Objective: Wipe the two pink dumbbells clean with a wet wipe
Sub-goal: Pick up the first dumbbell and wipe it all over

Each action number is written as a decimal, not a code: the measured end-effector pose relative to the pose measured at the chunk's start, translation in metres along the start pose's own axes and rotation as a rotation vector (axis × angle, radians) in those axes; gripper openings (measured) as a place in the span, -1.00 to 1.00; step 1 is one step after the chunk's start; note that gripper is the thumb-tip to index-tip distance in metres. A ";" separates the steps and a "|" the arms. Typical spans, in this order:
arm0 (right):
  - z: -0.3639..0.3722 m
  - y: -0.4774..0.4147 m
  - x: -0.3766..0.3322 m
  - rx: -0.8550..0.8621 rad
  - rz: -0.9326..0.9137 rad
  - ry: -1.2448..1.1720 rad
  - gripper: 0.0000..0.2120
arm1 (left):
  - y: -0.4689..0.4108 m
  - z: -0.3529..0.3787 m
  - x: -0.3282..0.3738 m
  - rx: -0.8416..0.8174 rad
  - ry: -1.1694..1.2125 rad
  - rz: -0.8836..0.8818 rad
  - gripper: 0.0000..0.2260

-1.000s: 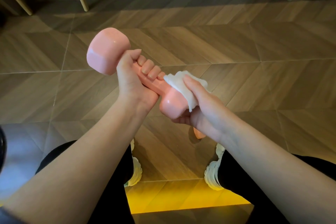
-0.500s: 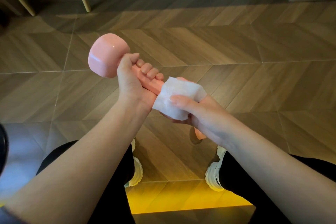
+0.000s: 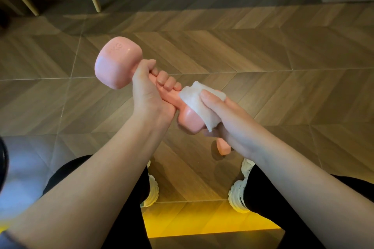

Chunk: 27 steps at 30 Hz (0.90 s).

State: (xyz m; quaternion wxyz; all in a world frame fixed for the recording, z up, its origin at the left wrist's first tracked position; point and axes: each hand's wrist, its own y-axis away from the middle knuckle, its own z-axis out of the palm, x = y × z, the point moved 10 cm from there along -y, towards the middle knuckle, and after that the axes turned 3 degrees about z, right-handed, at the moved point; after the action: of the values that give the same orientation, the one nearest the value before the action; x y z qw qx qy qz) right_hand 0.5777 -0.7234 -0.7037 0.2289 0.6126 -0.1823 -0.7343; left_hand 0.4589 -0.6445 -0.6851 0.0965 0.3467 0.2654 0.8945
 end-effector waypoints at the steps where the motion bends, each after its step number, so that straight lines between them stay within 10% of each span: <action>1: 0.002 0.001 0.004 -0.039 0.030 -0.028 -0.48 | -0.001 -0.002 0.000 0.007 -0.005 0.000 -0.71; 12: -0.004 -0.001 -0.002 0.091 -0.010 -0.093 -0.63 | -0.002 0.004 -0.005 -0.029 -0.015 -0.017 -0.70; 19: 0.013 0.008 -0.007 -0.163 -0.057 -0.117 -0.49 | -0.007 -0.006 0.004 0.013 0.008 -0.016 -0.70; 27: 0.005 0.004 -0.009 0.088 -0.111 -0.035 -0.39 | -0.003 0.004 -0.005 -0.055 -0.028 -0.024 -0.71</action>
State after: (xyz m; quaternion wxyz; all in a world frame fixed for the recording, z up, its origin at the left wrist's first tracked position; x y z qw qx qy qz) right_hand 0.5747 -0.7213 -0.6933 0.1572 0.6184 -0.1841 -0.7477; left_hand 0.4650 -0.6425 -0.6869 0.1205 0.3531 0.2437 0.8952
